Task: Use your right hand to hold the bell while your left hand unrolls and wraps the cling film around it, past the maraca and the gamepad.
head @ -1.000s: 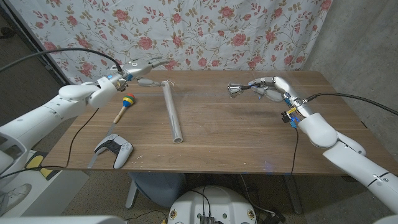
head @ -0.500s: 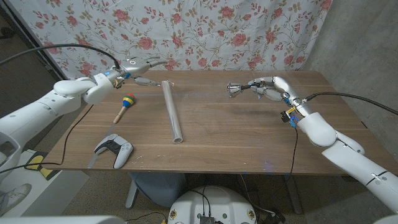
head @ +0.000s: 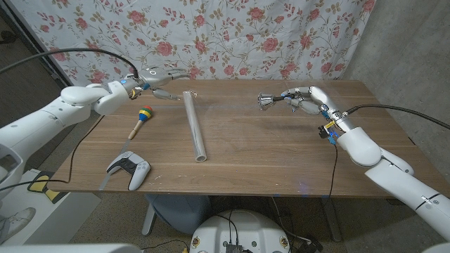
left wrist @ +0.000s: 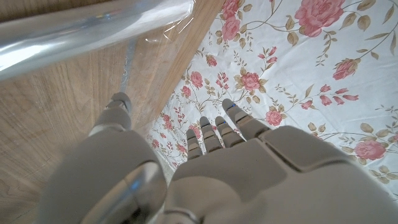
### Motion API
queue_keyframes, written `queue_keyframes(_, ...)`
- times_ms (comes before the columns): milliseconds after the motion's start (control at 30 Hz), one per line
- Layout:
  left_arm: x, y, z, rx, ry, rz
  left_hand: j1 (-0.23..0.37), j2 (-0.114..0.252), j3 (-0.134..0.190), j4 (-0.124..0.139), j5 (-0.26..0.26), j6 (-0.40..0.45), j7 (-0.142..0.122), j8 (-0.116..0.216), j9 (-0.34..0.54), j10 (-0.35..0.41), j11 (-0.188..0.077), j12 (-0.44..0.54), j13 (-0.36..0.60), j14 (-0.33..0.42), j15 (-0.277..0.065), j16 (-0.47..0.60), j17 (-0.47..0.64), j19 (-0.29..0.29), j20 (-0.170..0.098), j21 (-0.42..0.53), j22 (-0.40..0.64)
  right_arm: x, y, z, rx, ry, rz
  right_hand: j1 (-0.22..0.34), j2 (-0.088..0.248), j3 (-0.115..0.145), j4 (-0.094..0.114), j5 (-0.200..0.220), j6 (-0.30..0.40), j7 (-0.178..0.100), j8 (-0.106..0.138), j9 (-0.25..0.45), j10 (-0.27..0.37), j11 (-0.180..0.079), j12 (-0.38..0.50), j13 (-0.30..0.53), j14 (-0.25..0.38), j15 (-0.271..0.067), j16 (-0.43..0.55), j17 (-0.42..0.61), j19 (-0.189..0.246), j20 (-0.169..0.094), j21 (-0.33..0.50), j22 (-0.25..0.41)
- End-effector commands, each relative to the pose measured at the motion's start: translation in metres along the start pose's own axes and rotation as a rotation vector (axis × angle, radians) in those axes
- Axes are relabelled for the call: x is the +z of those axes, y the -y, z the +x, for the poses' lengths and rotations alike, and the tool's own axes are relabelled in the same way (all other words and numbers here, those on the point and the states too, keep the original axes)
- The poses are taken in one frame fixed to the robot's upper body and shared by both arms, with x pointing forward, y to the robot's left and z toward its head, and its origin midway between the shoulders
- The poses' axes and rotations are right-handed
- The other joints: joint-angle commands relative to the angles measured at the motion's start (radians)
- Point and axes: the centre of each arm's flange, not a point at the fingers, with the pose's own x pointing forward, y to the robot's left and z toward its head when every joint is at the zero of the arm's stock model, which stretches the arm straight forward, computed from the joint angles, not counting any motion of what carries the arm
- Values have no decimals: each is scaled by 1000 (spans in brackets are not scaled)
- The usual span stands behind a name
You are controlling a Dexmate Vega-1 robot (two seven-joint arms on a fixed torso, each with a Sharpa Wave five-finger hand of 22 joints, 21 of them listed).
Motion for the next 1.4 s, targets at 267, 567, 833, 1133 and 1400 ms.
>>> queue_keyframes(267, 1, 0, 9, -114, 27, 61, 86, 27, 52, -6, -17, -34, 12, 6, 12, -42, -2, -6, 10, -31, 17, -8, -1, -26, 14, -14, 1, 0, 2, 2, 3, 1, -11, 3, 3, 8, -3, 8, 9, 3, -5, 1, 4, -9, -6, 5, 13, -5, -5, 6, -8, -147, 12, -6)
queue_keyframes(567, -2, 0, 11, -134, 19, 80, 111, 18, 60, -6, -32, -32, 21, 16, 18, -46, -4, -5, 12, -37, 19, -7, -2, -28, 12, -14, 1, -1, 2, 1, 1, -2, -11, 3, 2, 9, -4, 8, 10, 1, -5, 2, 7, -7, -8, 5, 14, -5, -8, 8, -10, -147, 17, -13)
queue_keyframes(833, -1, 9, 12, -158, 11, 84, 117, 3, 57, -5, -40, -33, 23, 21, 21, -47, -5, -3, 13, -39, 20, -7, -3, -30, 13, -14, 1, -2, 0, 2, 4, -3, -12, 2, 2, 10, -4, 8, 8, 0, -6, 2, 3, -8, -8, 9, 15, -5, -10, 10, -12, -147, 22, -18)
queue_keyframes(1133, -3, 14, 17, -178, 6, 95, 111, -19, 46, 0, -47, -38, 20, 26, 24, -48, -5, -1, 15, -40, 21, -6, -2, -35, 16, -14, 1, -4, 1, 2, 3, -9, -13, 2, 1, 11, -4, 8, 8, -1, -7, 2, 5, -9, -10, 8, 15, -5, -13, 10, -14, -147, 26, -23)
queue_keyframes(1400, -4, 15, 21, -206, 7, 111, 106, -35, 37, 5, -51, -40, 25, 32, 27, -53, -2, -2, 16, -54, 25, -9, -2, -49, 13, -18, 2, -7, 3, 4, -2, -9, -12, 1, 2, 11, -4, 8, 8, 1, -7, 2, 7, -9, -10, 8, 17, -5, -14, 12, -15, -147, 30, -28)
